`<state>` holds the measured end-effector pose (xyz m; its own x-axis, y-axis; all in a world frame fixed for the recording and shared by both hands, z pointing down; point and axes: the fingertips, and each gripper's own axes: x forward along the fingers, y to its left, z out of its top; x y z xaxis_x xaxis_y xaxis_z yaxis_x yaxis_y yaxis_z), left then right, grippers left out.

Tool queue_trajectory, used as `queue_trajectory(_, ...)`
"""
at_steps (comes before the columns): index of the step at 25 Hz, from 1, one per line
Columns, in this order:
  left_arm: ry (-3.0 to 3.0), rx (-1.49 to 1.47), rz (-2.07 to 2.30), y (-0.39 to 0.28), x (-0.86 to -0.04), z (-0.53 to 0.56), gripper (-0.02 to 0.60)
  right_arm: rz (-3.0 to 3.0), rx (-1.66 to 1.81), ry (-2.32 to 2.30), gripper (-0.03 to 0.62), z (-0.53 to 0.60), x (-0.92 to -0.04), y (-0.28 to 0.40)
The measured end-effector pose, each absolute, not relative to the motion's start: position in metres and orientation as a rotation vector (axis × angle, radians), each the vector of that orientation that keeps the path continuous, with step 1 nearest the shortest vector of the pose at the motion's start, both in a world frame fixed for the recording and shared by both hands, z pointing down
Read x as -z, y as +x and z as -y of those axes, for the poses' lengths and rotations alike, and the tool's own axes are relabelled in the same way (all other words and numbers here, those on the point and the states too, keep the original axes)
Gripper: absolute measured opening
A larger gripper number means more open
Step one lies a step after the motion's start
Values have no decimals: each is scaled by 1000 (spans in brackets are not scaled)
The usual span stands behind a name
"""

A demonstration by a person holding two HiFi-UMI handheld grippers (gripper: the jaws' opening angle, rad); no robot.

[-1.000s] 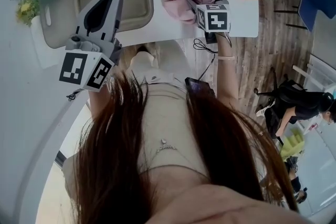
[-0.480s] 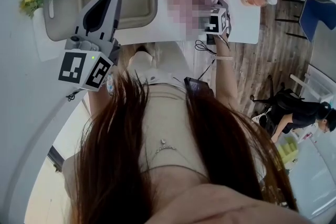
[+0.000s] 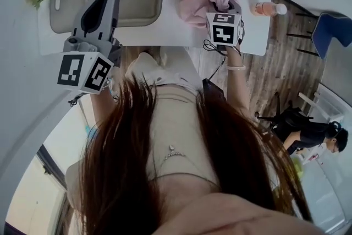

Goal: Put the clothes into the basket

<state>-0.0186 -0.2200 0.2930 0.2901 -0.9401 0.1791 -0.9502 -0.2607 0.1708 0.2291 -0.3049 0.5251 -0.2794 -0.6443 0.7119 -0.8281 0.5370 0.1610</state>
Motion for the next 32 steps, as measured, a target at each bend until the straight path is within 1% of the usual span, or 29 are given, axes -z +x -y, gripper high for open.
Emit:
queue_trajectory(14, 2362, -28, 1762, -28, -270, 206, 6, 2189, -230, 1321, 160, 304, -435, 223)
queue_trajectory(32, 2454, 13, 1695, -80, -244, 202, 6, 2161, -184, 1591, 156, 286, -352, 227)
